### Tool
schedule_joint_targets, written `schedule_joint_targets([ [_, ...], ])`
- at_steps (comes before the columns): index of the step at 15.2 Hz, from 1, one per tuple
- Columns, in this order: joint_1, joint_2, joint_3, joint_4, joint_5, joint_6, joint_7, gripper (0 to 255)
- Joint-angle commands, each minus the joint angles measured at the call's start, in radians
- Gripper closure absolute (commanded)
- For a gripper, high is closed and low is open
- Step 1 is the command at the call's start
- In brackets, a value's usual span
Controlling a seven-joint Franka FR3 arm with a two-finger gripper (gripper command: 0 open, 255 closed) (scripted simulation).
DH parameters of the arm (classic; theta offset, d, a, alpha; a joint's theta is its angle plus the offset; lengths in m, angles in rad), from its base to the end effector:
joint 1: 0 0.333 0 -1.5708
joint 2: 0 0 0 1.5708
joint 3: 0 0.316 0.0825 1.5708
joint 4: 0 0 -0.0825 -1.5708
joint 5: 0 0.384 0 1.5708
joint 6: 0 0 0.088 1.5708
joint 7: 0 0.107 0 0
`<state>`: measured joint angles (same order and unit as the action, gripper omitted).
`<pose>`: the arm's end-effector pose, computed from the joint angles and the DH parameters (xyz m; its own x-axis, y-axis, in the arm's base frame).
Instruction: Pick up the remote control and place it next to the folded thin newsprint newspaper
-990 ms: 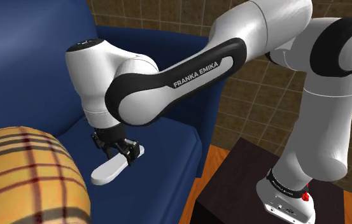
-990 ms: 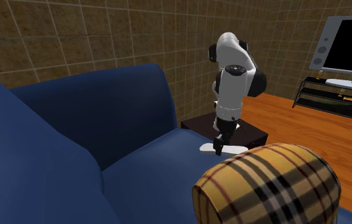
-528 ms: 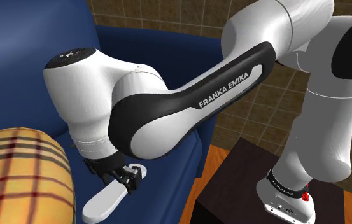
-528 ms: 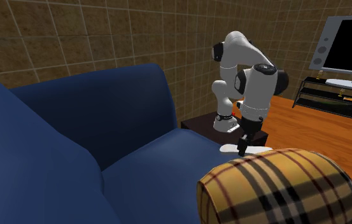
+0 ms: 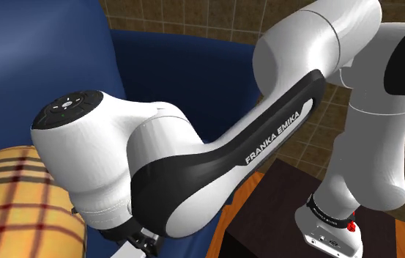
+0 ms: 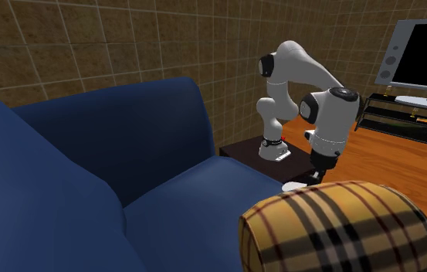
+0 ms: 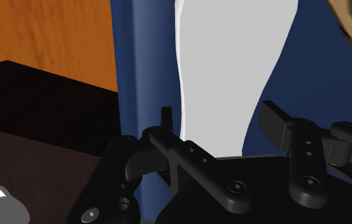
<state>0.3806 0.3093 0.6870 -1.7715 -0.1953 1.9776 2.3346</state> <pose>0.3383 0.5237 0.4169 0.3557 -0.9346 0.0063 -0.9342 -0.3554 0.0317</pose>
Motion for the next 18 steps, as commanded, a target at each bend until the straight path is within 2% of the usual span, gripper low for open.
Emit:
schedule_joint_targets([
  [1,0.002,0.008,-0.003,-0.016,-0.007,0.023,0.005,255],
  [12,0.018,0.073,-0.027,-0.084,-0.059,0.142,0.037,255],
  [18,0.018,0.073,-0.027,-0.084,-0.059,0.142,0.037,255],
])
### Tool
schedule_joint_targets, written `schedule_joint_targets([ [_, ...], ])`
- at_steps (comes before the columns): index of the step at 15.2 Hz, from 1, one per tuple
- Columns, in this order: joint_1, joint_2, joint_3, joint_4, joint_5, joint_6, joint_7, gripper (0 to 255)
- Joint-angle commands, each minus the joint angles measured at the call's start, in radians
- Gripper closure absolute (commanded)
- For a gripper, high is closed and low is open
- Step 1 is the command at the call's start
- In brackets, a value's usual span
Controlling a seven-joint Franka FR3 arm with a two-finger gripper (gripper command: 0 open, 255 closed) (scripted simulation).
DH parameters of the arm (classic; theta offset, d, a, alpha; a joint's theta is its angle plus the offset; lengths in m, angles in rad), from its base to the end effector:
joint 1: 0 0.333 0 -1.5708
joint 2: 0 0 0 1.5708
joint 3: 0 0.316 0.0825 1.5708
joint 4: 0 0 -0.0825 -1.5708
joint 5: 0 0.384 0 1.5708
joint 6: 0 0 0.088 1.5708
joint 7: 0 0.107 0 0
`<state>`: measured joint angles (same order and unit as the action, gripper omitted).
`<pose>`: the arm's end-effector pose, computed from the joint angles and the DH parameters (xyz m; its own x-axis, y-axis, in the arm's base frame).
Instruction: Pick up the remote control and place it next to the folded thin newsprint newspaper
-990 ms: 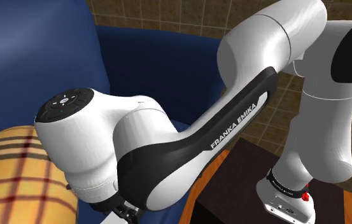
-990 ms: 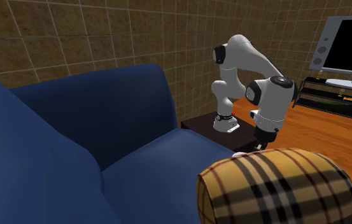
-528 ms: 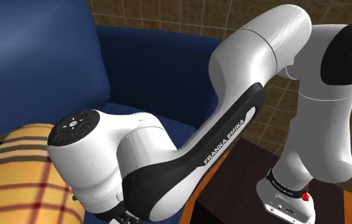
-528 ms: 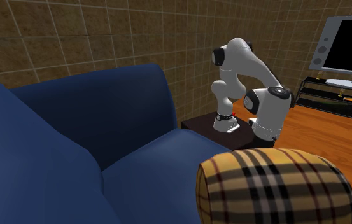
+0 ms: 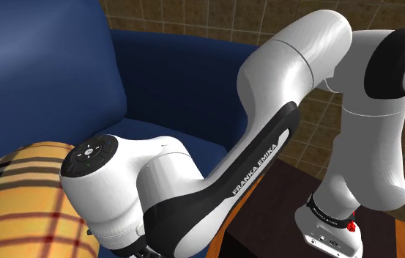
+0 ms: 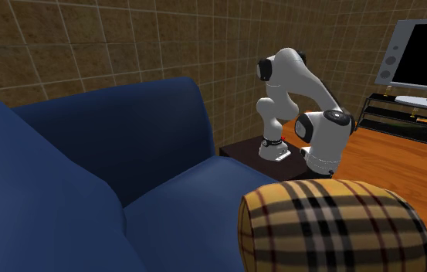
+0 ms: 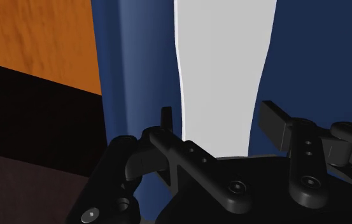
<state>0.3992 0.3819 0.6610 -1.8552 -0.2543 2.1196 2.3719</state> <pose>0.3375 0.5240 0.3511 0.3563 -0.9344 0.0053 -0.9340 -0.3560 0.0304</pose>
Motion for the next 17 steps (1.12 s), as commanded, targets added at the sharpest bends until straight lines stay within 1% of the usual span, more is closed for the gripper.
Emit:
schedule_joint_targets([
  [1,-0.001,0.001,-0.001,0.000,0.000,0.000,0.000,255],
  [2,-0.001,0.001,-0.001,0.000,0.000,0.000,0.000,255],
  [3,-0.001,0.000,-0.001,0.000,0.000,0.000,0.000,0],
  [8,-0.001,0.001,-0.001,0.000,0.000,0.000,0.000,0],
  [12,-0.015,-0.053,0.021,0.064,0.044,-0.107,-0.029,0],
  [17,-0.015,-0.053,0.021,0.064,0.044,-0.107,-0.029,0],
])
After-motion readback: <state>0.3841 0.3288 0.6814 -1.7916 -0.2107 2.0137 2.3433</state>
